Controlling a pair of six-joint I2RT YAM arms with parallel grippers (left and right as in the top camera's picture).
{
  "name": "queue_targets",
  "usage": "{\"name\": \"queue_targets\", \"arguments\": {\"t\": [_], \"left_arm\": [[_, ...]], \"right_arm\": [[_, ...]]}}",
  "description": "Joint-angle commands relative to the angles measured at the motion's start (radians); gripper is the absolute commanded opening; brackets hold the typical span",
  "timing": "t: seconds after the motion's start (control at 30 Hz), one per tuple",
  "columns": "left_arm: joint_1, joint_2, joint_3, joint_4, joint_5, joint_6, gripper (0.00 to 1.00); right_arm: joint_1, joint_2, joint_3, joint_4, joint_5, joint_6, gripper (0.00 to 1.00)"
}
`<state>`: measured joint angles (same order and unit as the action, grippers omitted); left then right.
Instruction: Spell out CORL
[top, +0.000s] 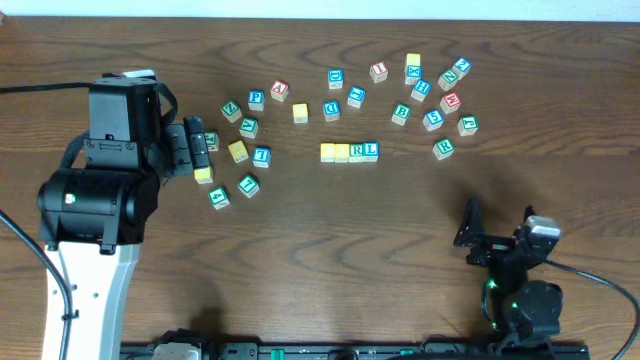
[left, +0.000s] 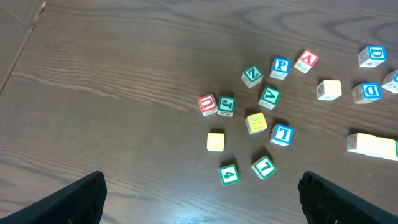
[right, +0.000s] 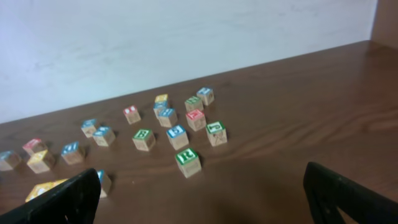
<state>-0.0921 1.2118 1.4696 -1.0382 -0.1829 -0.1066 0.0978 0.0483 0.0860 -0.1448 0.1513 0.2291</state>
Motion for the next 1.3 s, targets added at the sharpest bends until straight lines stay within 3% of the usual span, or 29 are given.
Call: {"name": "queue_targets", "arguments": {"t": [0.0,1.27], "left_arm": [[0.004,0.003,0.011,-0.001,-0.009,0.009,0.98],[0.004,-0.016,0.009,-0.026,-0.009,0.009,0.98]], "right_arm": [[0.008,-0.04,-0.051,0.016,-0.008,-0.006,0.99],[0.008,-0.042,-0.051,0.018,-0.008,-0.006,0.99]]}}
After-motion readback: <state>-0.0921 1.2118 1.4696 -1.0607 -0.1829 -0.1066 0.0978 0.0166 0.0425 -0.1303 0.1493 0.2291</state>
